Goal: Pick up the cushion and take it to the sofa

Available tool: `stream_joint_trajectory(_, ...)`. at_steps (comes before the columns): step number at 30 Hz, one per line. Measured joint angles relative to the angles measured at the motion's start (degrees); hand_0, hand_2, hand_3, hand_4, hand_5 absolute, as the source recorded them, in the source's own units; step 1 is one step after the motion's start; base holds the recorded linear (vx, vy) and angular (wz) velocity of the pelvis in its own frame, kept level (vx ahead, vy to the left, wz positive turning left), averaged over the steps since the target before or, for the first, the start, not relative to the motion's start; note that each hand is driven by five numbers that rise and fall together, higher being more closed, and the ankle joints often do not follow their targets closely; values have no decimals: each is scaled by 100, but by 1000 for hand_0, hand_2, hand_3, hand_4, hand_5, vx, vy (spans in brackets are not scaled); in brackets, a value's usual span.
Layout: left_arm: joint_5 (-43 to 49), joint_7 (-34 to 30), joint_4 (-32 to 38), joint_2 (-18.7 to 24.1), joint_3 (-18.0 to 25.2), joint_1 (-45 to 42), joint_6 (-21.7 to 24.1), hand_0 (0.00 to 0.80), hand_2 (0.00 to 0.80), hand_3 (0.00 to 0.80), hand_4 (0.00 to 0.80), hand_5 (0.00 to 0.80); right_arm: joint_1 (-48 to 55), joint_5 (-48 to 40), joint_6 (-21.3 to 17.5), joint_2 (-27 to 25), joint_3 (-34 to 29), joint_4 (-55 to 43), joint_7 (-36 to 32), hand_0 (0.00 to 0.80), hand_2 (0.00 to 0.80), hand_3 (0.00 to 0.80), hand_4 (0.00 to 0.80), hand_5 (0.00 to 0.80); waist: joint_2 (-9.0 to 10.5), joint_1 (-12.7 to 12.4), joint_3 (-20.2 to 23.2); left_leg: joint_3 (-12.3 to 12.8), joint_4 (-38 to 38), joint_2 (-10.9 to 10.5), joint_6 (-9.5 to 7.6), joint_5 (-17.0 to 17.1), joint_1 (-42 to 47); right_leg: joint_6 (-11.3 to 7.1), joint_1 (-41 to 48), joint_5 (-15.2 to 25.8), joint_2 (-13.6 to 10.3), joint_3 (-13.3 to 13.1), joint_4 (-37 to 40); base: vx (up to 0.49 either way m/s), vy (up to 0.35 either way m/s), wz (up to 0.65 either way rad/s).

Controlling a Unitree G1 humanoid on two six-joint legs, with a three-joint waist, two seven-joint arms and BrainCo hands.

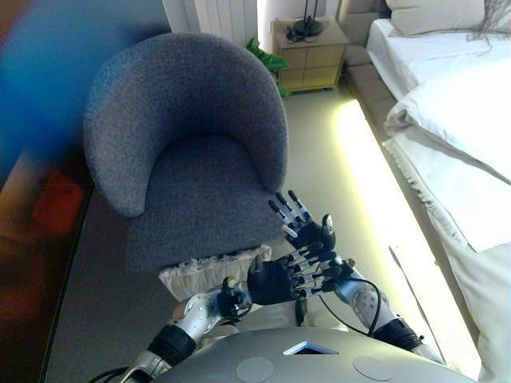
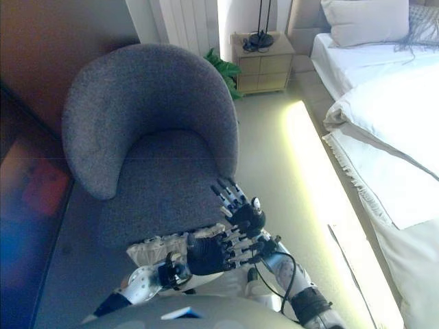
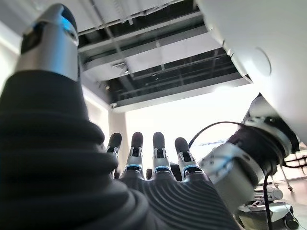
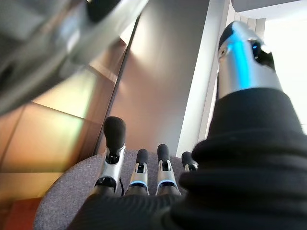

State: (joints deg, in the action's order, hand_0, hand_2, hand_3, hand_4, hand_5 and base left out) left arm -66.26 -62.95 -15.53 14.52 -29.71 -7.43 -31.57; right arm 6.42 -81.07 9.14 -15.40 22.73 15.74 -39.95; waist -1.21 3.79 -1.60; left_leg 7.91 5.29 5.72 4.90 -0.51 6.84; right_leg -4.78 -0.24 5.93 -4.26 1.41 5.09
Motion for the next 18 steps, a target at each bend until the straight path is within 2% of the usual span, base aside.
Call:
stream_joint_trajectory(8,-67,-216,-452,-53,21,113,42,0,0,0,0,0,-14,-68,49,17,19,-2,-168,0,0,0,0,0,34,8,-20,5,-23,-32,31,18,1,24,-12,19,1,0,-1,0,0,0)
stream_joint_trajectory(11,-16,-216,-733,-217,193,122,123,0,0,0,0,0,-15,-66,140,18,41,-46,-215,0,0,0,0,0,49,5,-28,48,-9,-30,9,-6,44,-2,9,1,5,-34,-1,6,7,-5)
stream_joint_trajectory(18,-23,-215,-812,-231,403,182,309,0,0,0,0,0,-6,-62,290,59,49,-243,-272,0,0,0,0,0,96,16,-45,130,2,-2,25,-24,51,-15,-1,17,-2,-53,-2,8,5,-7)
